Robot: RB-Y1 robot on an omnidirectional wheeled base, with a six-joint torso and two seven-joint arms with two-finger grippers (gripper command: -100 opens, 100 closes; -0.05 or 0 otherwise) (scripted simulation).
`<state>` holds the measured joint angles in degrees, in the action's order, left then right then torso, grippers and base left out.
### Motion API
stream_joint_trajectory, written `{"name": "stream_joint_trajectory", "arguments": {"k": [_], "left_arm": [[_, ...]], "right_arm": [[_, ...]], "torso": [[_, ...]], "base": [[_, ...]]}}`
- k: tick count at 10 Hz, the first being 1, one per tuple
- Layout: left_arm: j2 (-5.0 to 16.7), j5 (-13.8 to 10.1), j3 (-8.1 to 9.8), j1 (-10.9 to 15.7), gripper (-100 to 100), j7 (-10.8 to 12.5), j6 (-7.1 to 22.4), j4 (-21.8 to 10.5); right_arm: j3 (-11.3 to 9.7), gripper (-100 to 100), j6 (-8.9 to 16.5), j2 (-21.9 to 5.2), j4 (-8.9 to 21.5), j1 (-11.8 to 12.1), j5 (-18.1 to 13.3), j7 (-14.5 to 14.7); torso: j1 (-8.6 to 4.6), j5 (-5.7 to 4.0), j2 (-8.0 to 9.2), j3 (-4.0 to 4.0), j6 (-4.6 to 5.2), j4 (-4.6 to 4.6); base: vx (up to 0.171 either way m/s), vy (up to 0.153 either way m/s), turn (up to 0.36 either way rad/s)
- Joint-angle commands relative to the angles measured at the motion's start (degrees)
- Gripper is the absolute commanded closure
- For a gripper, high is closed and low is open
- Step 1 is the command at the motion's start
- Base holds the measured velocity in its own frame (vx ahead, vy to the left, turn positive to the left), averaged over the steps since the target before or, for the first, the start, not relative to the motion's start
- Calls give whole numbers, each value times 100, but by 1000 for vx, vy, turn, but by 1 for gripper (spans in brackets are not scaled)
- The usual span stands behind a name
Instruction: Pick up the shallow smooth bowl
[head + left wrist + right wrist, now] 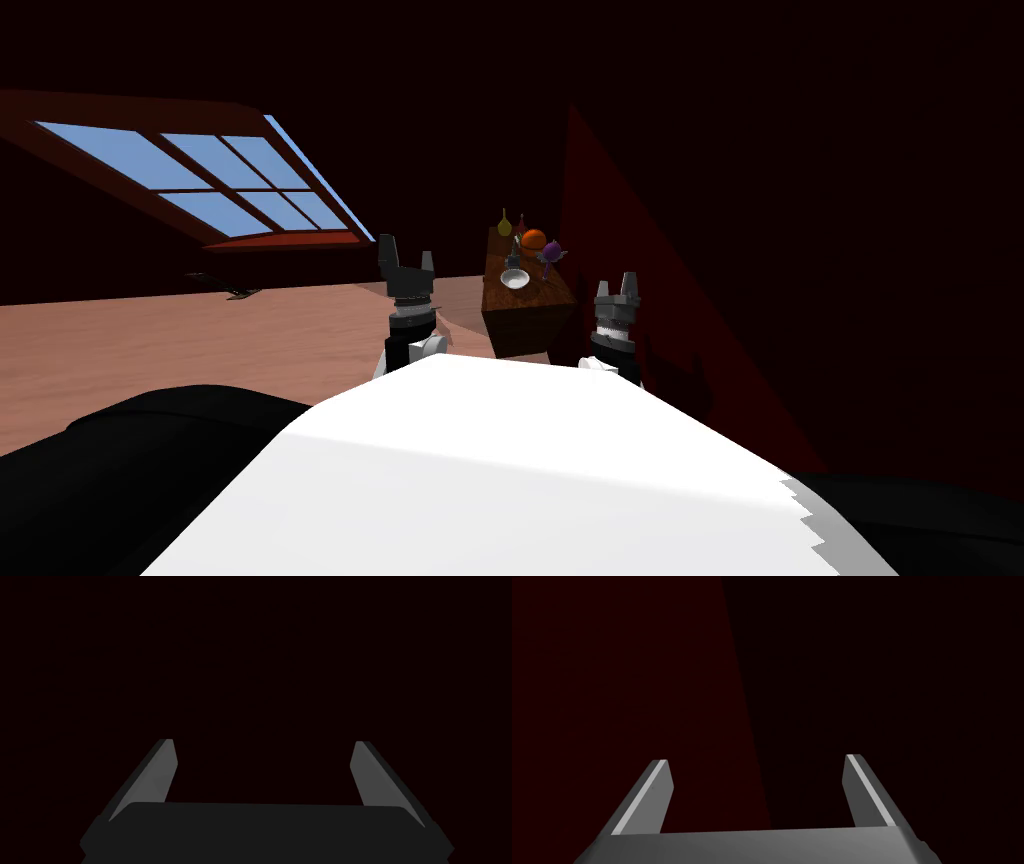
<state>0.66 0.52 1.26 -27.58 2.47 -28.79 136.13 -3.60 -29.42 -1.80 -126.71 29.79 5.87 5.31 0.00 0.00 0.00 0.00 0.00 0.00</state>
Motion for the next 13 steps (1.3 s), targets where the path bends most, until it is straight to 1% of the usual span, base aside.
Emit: {"name": "stream_joint_trajectory", "arguments": {"k": [1,4,7,8,9,10,11,13], "left_arm": [[0,0,0,0,0,0,0,0],[-1,0,-1,1,0,0,0,0],[-1,0,-1,1,0,0,0,0],[-1,0,-1,1,0,0,0,0],[-1,0,-1,0,0,0,0,0],[-1,0,-1,1,0,0,0,0],[-1,0,-1,1,0,0,0,0],[-1,0,-1,0,0,0,0,0]], "right_arm": [[32,-100,5,-215,56,-22,-27,50],[90,-100,19,-618,216,-66,-121,174],[145,-100,44,-1129,484,-115,-309,363],[145,-100,44,-1180,484,-115,-309,363],[162,-100,55,-1403,598,-132,-395,440],[179,-100,68,-1562,723,-150,-494,523],[179,-100,68,-1644,723,-150,-494,523],[207,-100,100,-2039,1012,-186,-728,706]], "torso": [[0,0,0,0,0,0],[21,4,25,14,-1,5],[30,7,23,14,-1,6],[36,8,22,13,-1,5],[29,7,18,11,0,4],[26,6,14,8,-1,3],[35,8,16,9,-1,4],[34,8,7,4,-1,2]], "base": [[-32,21,45],[-69,62,66],[-60,90,87],[-39,79,31],[-32,73,85],[-42,105,123],[-20,84,29],[-3,109,116]]}}
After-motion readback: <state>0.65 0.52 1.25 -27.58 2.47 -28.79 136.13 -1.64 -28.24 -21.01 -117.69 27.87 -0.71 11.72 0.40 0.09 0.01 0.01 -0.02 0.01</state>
